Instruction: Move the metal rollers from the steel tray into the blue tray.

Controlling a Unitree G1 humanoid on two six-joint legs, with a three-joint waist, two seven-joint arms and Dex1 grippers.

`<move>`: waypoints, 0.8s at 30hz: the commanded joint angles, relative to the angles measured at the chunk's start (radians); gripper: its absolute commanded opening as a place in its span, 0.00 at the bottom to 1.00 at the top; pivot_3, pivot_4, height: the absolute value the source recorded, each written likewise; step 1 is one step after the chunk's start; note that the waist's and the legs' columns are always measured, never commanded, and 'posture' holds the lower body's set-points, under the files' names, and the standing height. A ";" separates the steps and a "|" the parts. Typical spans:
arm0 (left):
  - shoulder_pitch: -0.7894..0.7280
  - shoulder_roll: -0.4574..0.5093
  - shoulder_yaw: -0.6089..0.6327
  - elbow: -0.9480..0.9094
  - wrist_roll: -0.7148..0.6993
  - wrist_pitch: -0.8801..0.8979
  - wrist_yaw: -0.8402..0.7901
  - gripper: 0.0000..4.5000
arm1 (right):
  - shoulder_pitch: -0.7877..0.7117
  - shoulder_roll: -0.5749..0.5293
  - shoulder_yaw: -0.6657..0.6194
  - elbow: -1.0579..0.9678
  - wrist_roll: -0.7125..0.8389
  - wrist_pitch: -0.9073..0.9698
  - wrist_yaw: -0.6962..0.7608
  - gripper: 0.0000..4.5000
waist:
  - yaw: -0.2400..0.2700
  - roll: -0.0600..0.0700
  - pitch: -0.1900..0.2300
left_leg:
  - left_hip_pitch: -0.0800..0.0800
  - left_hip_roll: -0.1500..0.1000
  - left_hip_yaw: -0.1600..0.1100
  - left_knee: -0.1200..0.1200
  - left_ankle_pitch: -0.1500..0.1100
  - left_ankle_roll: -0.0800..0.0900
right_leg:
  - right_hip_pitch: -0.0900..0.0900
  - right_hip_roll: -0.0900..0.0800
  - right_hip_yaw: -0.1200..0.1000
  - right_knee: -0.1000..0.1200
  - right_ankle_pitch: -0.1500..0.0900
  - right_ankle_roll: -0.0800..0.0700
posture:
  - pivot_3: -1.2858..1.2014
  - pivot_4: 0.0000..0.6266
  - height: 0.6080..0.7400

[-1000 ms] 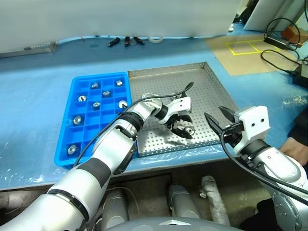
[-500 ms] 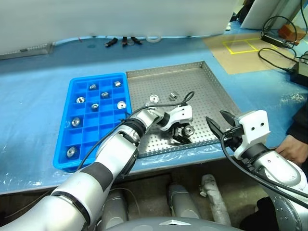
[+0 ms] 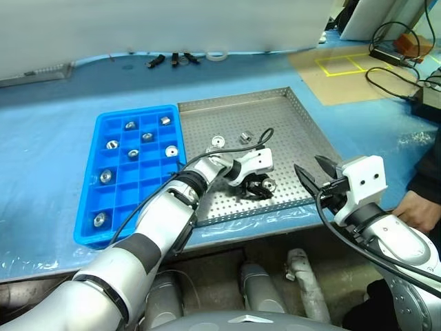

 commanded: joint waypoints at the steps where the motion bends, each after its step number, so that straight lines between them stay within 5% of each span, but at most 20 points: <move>1: -0.008 0.015 0.042 -0.013 -0.037 0.029 -0.035 0.41 | -0.018 -0.011 0.000 -0.008 0.006 -0.020 0.009 0.53 | -0.003 0.000 0.000 | 0.000 0.000 0.000 0.000 0.000 0.000 | 0.000 0.000 0.000 0.000 0.000 0.000 | 0.25 0.24 1.00; 12: -0.105 0.213 0.235 -0.178 -0.240 0.160 -0.213 0.41 | -0.236 -0.097 0.076 0.164 0.049 -0.067 0.154 0.53 | 0.010 0.000 0.000 | -0.003 0.000 0.000 0.000 0.000 0.000 | -0.004 0.000 0.000 0.001 0.000 0.000 | 0.35 0.24 1.00; 24: 0.265 0.517 0.301 -0.871 -0.369 0.509 -0.112 0.41 | -0.595 -0.060 0.311 0.592 0.034 -0.281 0.423 0.53 | 0.168 0.002 0.001 | -0.002 0.004 0.000 -0.006 0.003 -0.004 | -0.005 -0.001 -0.006 0.005 -0.001 -0.002 | 0.53 0.24 1.00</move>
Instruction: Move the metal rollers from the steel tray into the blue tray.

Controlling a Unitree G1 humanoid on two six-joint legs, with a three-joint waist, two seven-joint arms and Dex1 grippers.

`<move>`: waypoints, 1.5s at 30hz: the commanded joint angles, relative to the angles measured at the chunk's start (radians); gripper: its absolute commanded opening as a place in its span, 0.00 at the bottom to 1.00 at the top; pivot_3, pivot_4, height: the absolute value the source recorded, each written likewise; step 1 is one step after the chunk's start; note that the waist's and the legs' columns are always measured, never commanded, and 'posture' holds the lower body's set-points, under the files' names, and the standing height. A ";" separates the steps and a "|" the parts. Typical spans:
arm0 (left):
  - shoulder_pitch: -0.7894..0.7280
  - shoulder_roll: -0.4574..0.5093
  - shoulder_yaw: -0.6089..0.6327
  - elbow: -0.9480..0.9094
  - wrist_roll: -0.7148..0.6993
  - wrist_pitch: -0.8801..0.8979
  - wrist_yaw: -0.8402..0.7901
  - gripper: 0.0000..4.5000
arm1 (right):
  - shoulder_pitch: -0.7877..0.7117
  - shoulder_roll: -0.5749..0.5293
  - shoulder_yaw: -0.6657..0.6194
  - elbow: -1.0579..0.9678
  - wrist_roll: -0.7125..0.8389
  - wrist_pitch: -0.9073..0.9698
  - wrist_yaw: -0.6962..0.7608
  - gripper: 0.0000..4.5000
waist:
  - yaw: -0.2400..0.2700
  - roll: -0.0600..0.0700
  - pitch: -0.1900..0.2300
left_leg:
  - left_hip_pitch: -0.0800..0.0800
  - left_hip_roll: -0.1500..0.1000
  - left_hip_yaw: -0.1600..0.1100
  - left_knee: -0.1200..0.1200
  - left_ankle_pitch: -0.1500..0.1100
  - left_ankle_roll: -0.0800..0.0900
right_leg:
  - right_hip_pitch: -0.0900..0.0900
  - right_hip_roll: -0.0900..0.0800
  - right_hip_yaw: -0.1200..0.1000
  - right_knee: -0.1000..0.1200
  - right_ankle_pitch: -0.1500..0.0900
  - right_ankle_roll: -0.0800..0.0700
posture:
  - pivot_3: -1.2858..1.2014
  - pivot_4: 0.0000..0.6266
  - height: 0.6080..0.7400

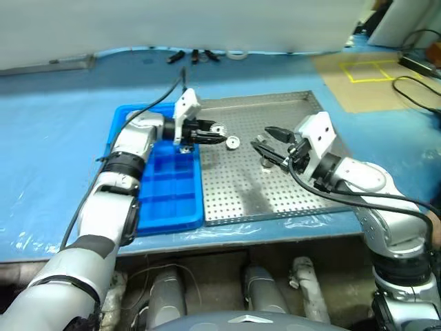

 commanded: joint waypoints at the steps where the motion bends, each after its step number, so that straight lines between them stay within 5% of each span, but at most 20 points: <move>1: 0.113 0.076 0.058 -0.277 -0.074 0.142 0.065 0.41 | -0.093 0.021 0.052 0.089 -0.007 -0.089 0.084 0.53 | 0.024 0.000 0.000 | -0.001 0.000 0.000 0.000 0.000 0.000 | 0.000 0.000 -0.001 0.000 0.000 0.000 | 0.54 0.24 1.00; 10: 0.472 0.190 0.141 -0.687 -0.189 0.376 0.233 0.41 | -0.221 0.096 0.139 0.244 -0.019 -0.166 0.202 0.53 | 0.116 0.000 0.000 | -0.013 -0.001 -0.007 -0.001 0.004 -0.008 | -0.005 -0.006 -0.016 0.002 -0.002 -0.003 | 0.61 0.24 1.00; 20: 0.629 0.236 0.130 -0.720 -0.218 0.388 0.320 0.41 | -0.230 0.116 0.145 0.258 -0.029 -0.160 0.230 0.53 | 0.125 0.000 0.000 | -0.014 -0.001 -0.015 -0.001 0.010 -0.017 | -0.010 -0.005 -0.018 0.012 -0.003 -0.003 | 0.61 0.24 1.00; 25: 0.624 0.240 0.097 -0.706 -0.221 0.367 0.320 0.41 | -0.210 0.111 0.140 0.244 -0.034 -0.153 0.221 0.53 | 0.122 0.000 0.000 | -0.014 -0.001 -0.016 -0.001 0.012 -0.019 | -0.011 -0.004 -0.017 0.013 -0.003 -0.003 | 0.60 0.24 1.00; 26: 0.617 0.241 0.099 -0.691 -0.230 0.355 0.305 0.58 | -0.206 0.110 0.138 0.239 -0.034 -0.152 0.218 0.53 | 0.122 0.000 0.000 | -0.013 -0.001 -0.016 -0.001 0.012 -0.019 | -0.011 -0.004 -0.017 0.013 -0.003 -0.003 | 0.59 0.24 1.00; 31: 0.547 0.249 0.094 -0.655 -0.235 0.343 0.312 0.93 | -0.189 0.106 0.128 0.226 -0.037 -0.147 0.199 0.53 | 0.120 0.000 0.000 | -0.014 -0.001 -0.016 -0.001 0.013 -0.019 | -0.011 -0.004 -0.017 0.014 -0.003 -0.003 | 0.58 0.24 1.00; 45: 0.244 0.151 -0.026 -0.525 -0.271 0.290 0.219 0.93 | -0.112 0.045 0.021 0.163 -0.073 -0.143 0.074 0.53 | 0.112 0.000 0.000 | -0.013 -0.002 -0.015 -0.001 0.013 -0.019 | -0.012 -0.004 -0.016 0.015 -0.003 -0.002 | 0.52 0.24 1.00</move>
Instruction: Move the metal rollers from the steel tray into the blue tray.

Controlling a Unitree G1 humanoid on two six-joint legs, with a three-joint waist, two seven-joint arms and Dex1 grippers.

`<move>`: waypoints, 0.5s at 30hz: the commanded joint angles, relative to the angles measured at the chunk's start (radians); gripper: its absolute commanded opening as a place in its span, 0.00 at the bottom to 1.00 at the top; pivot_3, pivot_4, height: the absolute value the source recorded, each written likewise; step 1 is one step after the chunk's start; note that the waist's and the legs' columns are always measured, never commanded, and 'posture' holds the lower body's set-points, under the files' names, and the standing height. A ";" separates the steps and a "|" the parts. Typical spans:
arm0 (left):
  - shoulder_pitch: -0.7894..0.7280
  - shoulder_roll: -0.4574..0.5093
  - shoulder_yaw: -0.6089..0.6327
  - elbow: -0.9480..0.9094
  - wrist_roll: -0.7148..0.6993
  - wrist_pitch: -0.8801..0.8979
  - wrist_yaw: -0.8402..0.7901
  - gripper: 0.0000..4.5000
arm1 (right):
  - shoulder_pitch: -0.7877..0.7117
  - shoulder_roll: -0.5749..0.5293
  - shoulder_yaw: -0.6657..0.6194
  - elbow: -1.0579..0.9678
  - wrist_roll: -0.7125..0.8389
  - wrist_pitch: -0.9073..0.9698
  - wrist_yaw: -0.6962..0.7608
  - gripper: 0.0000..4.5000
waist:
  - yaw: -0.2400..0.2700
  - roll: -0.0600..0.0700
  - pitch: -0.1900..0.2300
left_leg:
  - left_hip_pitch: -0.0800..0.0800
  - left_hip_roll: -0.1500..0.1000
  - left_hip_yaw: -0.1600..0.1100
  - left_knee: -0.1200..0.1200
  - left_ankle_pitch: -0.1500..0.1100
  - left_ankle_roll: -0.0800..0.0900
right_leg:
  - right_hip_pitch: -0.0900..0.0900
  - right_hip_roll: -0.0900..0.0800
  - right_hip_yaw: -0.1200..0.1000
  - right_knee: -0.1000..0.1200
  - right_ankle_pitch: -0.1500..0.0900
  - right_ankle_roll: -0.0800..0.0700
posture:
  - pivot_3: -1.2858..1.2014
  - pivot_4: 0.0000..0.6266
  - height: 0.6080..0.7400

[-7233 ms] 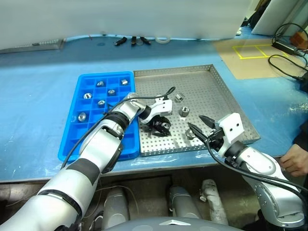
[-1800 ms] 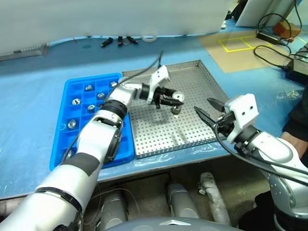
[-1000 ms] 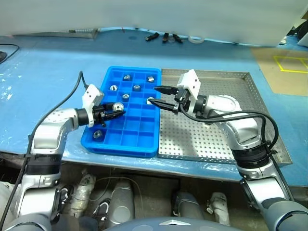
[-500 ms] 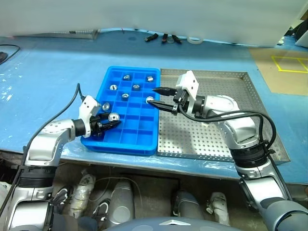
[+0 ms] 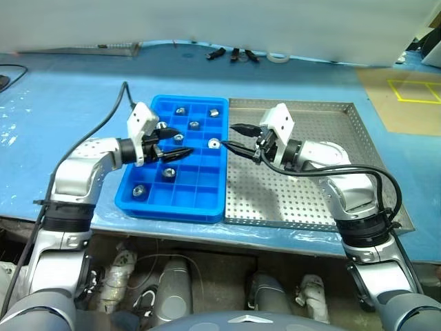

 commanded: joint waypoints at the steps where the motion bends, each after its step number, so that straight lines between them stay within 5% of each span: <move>1: -0.089 -0.034 -0.037 0.070 0.003 -0.060 -0.036 0.93 | 0.033 -0.035 -0.084 -0.087 -0.003 0.001 -0.043 0.53 | -0.003 0.000 0.000 | 0.000 0.000 0.000 0.000 0.000 0.000 | 0.000 0.000 0.000 0.000 0.000 0.000 | 0.49 0.24 1.00; 15: -0.287 -0.237 -0.156 0.388 0.059 -0.260 -0.181 0.93 | 0.251 -0.057 -0.199 -0.217 -0.033 0.085 -0.225 0.53 | -0.079 -0.001 0.000 | 0.001 0.000 0.001 0.001 -0.001 0.002 | 0.000 0.001 0.002 0.000 0.002 0.004 | 0.42 0.24 1.00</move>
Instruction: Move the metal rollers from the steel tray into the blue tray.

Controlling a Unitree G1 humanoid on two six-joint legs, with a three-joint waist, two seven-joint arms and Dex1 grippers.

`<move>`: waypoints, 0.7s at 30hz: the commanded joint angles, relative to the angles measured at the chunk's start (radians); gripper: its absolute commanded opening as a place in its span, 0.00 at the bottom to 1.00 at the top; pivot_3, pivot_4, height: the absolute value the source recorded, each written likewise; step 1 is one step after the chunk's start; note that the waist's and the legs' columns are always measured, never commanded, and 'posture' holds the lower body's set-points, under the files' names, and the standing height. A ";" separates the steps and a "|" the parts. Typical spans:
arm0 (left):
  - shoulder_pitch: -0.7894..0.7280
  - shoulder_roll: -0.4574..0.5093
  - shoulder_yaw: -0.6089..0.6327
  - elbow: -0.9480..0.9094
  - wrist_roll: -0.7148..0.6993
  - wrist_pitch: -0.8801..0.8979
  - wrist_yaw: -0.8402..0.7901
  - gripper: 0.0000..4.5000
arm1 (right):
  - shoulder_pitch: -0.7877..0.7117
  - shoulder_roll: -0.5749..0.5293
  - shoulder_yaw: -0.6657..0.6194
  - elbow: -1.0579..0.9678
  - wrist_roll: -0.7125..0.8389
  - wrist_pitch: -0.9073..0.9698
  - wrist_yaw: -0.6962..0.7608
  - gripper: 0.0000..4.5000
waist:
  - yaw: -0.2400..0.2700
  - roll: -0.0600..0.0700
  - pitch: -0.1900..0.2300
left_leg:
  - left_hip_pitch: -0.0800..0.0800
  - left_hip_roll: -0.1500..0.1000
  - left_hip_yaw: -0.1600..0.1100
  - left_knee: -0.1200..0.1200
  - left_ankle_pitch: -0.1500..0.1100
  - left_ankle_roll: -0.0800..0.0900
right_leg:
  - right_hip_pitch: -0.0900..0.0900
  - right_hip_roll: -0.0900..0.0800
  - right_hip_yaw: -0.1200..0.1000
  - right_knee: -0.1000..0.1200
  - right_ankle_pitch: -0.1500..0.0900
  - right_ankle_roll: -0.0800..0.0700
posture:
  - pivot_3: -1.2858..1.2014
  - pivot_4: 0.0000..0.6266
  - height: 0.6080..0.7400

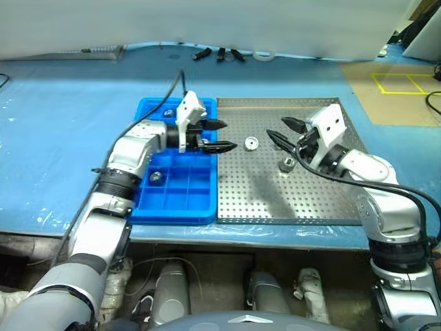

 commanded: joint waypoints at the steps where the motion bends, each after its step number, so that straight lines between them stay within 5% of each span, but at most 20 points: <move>1: -0.038 -0.007 0.001 0.031 0.006 -0.046 -0.038 0.93 | 0.046 0.024 -0.011 -0.025 -0.006 -0.004 -0.035 0.53 | -0.010 0.000 0.000 | 0.000 0.000 0.000 0.000 0.000 0.000 | 0.000 0.000 0.000 0.000 0.000 0.000 | 0.42 0.24 1.00; 18: -0.036 -0.019 0.000 0.023 0.020 -0.044 -0.058 0.93 | 0.055 0.171 -0.020 0.384 -0.106 -0.220 -0.148 0.53 | -0.030 0.000 0.000 | 0.001 -0.001 0.004 0.002 0.002 0.006 | 0.001 -0.002 0.001 0.000 -0.002 -0.004 | 0.42 0.24 1.00; 21: -0.034 -0.013 0.004 0.022 0.020 -0.039 -0.054 0.93 | 0.054 0.172 -0.014 0.390 -0.101 -0.227 -0.133 0.72 | -0.028 0.000 0.000 | 0.001 0.000 0.004 0.002 0.002 0.007 | 0.001 -0.002 0.001 0.000 -0.002 -0.004 | 0.43 0.24 1.00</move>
